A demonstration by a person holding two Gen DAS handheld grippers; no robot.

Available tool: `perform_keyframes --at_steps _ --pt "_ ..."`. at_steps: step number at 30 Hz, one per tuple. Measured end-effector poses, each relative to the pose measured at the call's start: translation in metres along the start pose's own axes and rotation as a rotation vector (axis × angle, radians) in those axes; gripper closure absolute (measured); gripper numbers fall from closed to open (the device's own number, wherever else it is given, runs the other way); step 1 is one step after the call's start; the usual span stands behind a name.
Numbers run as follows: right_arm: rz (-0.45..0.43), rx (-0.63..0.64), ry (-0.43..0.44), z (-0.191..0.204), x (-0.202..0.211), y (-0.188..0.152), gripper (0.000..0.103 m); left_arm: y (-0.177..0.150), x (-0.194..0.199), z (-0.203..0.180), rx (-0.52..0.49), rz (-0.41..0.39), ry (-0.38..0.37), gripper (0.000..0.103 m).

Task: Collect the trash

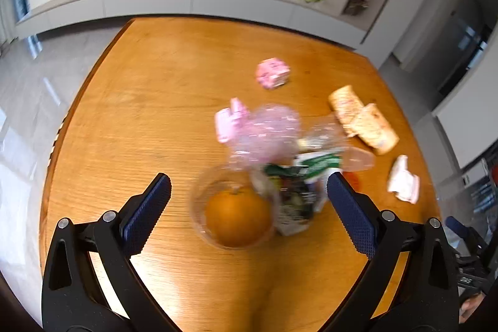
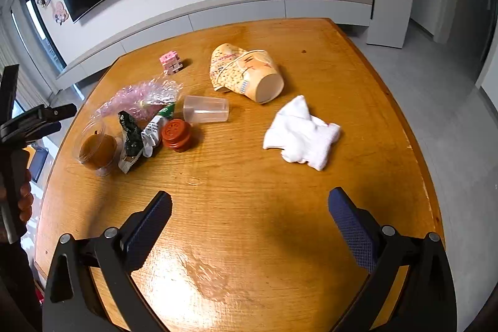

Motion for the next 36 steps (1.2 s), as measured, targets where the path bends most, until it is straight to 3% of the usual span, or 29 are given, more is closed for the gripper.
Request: perform_keyframes --at_steps 4,7,10,12,15,19,21,29,30,32,36 --pt "0.018 0.007 0.012 0.006 -0.008 0.006 0.003 -0.001 -0.016 0.032 0.063 0.033 0.029 0.006" --pt "0.047 0.005 0.022 0.009 -0.016 0.011 0.003 -0.003 -0.02 0.038 0.069 0.058 0.009 0.009" --pt "0.06 0.009 0.033 0.014 -0.021 0.015 0.003 -0.002 -0.019 0.026 0.015 0.097 -0.019 0.016" --pt "0.057 0.019 0.033 0.018 -0.024 0.017 0.003 0.0 -0.022 0.014 -0.037 0.139 -0.012 0.033" --pt "0.064 0.009 0.044 0.02 -0.029 0.018 0.003 0.001 -0.037 0.003 -0.077 0.256 -0.023 0.047" --pt "0.074 0.002 0.049 0.02 -0.036 0.02 0.003 -0.005 -0.062 0.0 -0.111 0.371 0.032 0.049" --pt "0.074 -0.002 0.052 0.021 -0.038 0.023 0.003 -0.006 -0.068 -0.005 -0.166 0.391 0.084 0.047" --pt "0.072 0.005 0.076 0.033 -0.044 0.03 0.005 -0.001 -0.066 -0.005 -0.178 0.366 0.053 0.059" --pt "0.072 0.008 0.079 0.034 -0.044 0.031 0.006 0.0 -0.064 -0.006 -0.173 0.358 0.041 0.068" --pt "0.069 0.016 0.09 0.041 -0.044 0.034 0.006 0.005 -0.055 -0.005 -0.159 0.333 0.004 0.103" --pt "0.064 0.019 0.106 0.053 -0.045 0.042 0.006 0.012 -0.045 0.0 -0.16 0.317 -0.009 0.103"
Point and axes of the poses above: each gripper's, at about its wrist camera, not at the fingertips, and x roughly against the way its jaws point, z to its left, y to its top, the point moved 2 cm from there along -x, roughly the way its jaws point, and after that the axes turned 10 degrees about -y, right-handed, at the moved point
